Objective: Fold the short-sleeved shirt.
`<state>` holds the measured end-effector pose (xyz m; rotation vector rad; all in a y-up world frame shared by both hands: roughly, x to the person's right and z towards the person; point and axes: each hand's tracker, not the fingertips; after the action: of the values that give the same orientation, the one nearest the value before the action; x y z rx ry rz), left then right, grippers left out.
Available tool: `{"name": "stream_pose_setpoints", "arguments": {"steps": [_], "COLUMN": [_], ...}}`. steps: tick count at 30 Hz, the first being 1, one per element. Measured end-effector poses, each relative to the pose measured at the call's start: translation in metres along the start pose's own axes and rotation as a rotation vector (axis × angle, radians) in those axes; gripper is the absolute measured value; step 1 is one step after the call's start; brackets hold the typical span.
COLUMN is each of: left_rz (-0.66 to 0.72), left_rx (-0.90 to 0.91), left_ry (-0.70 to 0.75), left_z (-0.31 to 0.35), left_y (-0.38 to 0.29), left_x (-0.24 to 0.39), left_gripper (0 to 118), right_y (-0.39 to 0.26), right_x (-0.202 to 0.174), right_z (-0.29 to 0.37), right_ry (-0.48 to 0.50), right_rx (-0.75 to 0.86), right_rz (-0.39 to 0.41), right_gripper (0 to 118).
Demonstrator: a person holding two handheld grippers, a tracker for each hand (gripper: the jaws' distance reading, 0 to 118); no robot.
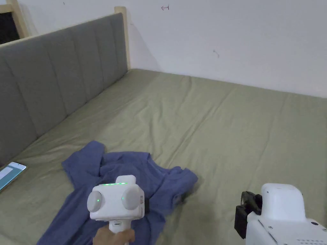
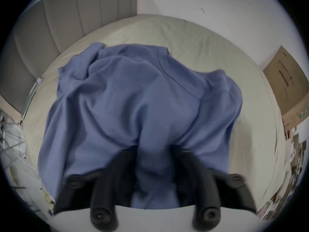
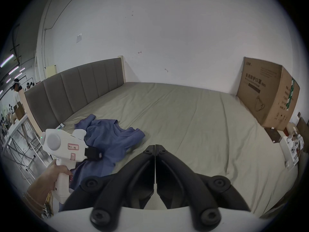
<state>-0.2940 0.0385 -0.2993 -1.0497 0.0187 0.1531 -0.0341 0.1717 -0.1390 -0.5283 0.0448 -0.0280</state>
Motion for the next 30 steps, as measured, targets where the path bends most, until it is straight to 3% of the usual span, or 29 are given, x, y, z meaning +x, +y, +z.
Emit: {"name": "stream_pose_setpoints", "arguments": {"steps": [2, 3, 7, 13, 16, 21, 24, 28, 30], "left_rz": [0.071, 0.088, 0.019, 0.047, -0.117, -0.149, -0.340, -0.408, -0.492], "left_rx": [-0.027, -0.032, -0.022, -0.016, 0.099, 0.186, 0.265, 0.239, 0.219], "left_ry": [0.033, -0.031, -0.002, -0.060, -0.026, -0.312, -0.353, -0.673, -0.709], "left_z": [-0.001, -0.001, 0.003, 0.032, 0.068, 0.124, 0.157, 0.187, 0.190], "left_y": [0.003, 0.002, 0.001, 0.013, 0.027, 0.060, 0.058, 0.034, 0.003], "left_x": [-0.009, -0.013, -0.005, 0.001, 0.039, 0.121, 0.197, 0.276, 0.317], "left_gripper": [7, 7, 7, 7, 7, 7, 7, 7, 7], "right_y": [-0.003, -0.005, -0.009, -0.007, -0.004, 0.004, 0.013, 0.022, 0.023], "right_x": [0.001, 0.002, 0.009, 0.027, 0.040, 0.071, 0.095, 0.130, 0.150], "right_z": [-0.003, -0.003, -0.003, 0.007, 0.015, 0.036, 0.056, 0.089, 0.106], "right_ry": [-0.001, -0.004, -0.022, -0.054, -0.088, -0.163, -0.249, -0.360, -0.426], "right_rx": [-0.015, -0.024, -0.037, -0.027, -0.015, 0.024, 0.070, 0.144, 0.163], "right_rz": [-0.007, -0.006, -0.014, -0.066, -0.079, -0.128, -0.151, -0.200, -0.230], "right_gripper": [1, 1, 1, 1, 1, 1, 1, 1, 1]}}
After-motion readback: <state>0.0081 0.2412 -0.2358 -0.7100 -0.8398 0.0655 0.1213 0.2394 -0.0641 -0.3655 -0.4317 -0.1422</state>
